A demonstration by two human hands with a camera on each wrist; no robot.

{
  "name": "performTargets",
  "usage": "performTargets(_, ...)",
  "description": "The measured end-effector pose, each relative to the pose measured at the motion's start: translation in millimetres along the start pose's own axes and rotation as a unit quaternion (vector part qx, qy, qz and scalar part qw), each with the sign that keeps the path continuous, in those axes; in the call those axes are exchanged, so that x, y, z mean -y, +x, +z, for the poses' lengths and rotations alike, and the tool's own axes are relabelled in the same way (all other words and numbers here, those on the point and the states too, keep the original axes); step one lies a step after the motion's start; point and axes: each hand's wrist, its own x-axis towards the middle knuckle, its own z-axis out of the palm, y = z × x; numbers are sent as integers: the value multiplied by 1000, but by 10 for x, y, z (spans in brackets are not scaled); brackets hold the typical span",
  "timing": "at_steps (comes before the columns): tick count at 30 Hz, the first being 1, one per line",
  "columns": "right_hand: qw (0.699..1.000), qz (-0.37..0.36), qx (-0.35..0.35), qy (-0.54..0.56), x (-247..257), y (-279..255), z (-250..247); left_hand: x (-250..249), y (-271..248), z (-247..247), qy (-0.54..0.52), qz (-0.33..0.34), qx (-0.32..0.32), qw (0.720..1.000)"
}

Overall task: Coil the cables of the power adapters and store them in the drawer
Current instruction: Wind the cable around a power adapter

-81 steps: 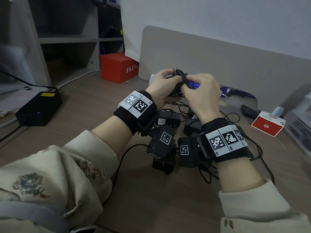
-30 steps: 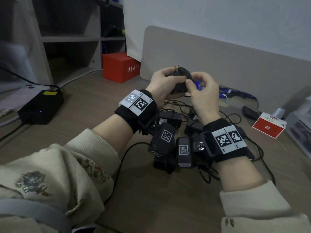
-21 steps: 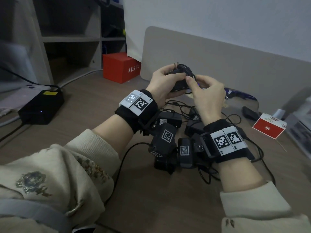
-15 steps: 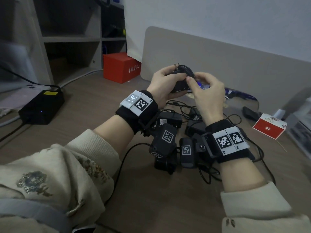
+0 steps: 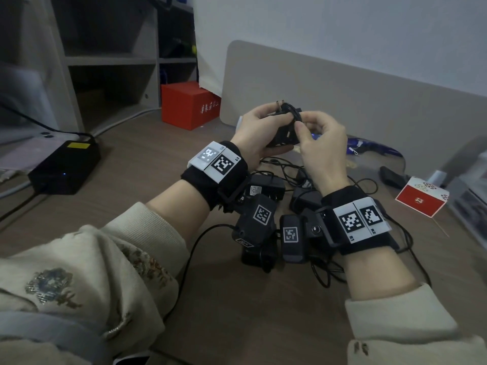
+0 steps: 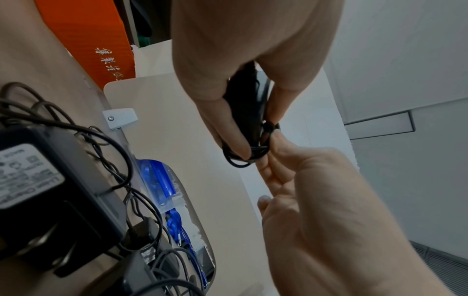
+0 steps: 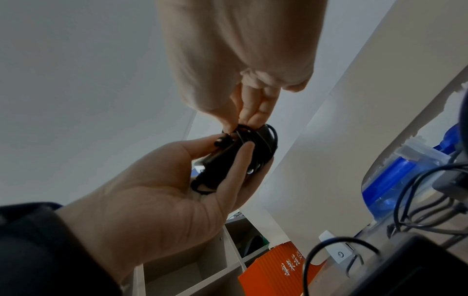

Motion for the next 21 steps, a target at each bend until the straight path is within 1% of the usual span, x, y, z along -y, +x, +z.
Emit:
performTargets(6, 1000, 9, 5, -13, -38, -37, 21, 0, -3, 12, -1, -6, 0, 1000)
performTargets(11, 990, -78, -17, -119, -41, -42, 15, -8, 41, -23, -19, 3, -17, 1000)
performTargets(14, 982, -120, -6, -144, -52, -41, 4, -14, 77, -54, -25, -8, -3, 1000)
performTargets(18, 974, -143, -17, -177, -7, -41, 15, 11, 85, -68, -40, -32, 41, 998)
performTargets(21, 972, -157, -37, -173, -9, -36, 10, 3, 85, -52, -51, -35, 42, 997)
